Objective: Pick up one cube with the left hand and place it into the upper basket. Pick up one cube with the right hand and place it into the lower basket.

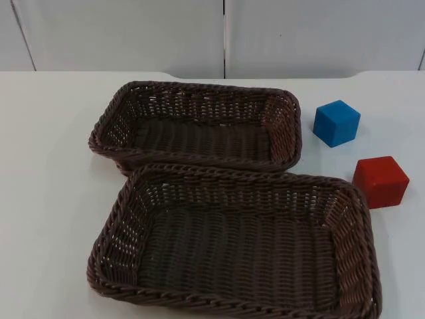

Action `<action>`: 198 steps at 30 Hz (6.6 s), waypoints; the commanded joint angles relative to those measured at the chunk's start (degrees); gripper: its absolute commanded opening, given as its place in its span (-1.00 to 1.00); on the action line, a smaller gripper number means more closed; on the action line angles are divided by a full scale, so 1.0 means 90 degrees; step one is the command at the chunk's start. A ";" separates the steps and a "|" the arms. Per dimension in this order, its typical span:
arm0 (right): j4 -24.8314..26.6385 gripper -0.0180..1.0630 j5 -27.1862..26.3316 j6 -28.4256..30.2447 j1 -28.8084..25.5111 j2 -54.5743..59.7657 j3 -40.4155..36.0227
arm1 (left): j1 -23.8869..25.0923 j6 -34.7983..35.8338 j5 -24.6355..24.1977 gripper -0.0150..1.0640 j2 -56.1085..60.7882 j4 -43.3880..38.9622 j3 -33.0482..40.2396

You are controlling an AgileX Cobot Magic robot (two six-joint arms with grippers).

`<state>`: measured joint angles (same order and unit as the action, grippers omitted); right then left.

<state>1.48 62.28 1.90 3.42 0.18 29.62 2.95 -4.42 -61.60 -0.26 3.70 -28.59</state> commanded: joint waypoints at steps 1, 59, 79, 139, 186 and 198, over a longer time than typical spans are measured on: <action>0.0037 0.98 -0.0058 0.0013 -0.0034 -0.0020 -0.0017 | 0.0005 0.0024 0.0143 0.97 0.0029 0.0047 -0.0080; 0.0037 0.98 -0.0058 0.0013 -0.0034 -0.0020 -0.0017 | 0.0005 -0.2324 0.2546 0.97 -0.5035 0.2616 -0.1480; 0.0037 0.98 -0.0058 0.0013 -0.0034 -0.0020 -0.0017 | 0.0005 -0.2980 0.2667 0.97 -0.7515 0.2950 -0.3537; 0.0025 0.98 -0.0058 0.0013 -0.0034 -0.0020 -0.0017 | -0.3593 -0.3853 0.2660 0.97 -1.3550 0.2811 -0.8734; 0.0037 0.98 -0.0058 -0.0003 -0.0034 -0.0020 -0.0017 | -0.4717 -0.4476 0.3883 0.97 -1.6607 0.2803 -1.1410; 0.0037 0.98 -0.0058 -0.0003 -0.0034 -0.0020 -0.0017 | -0.4771 -0.4476 0.3791 0.97 -1.6740 0.2725 -1.1407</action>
<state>1.60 62.18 1.90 3.42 0.18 29.62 -39.47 -44.53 -27.64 -151.07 28.73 -130.93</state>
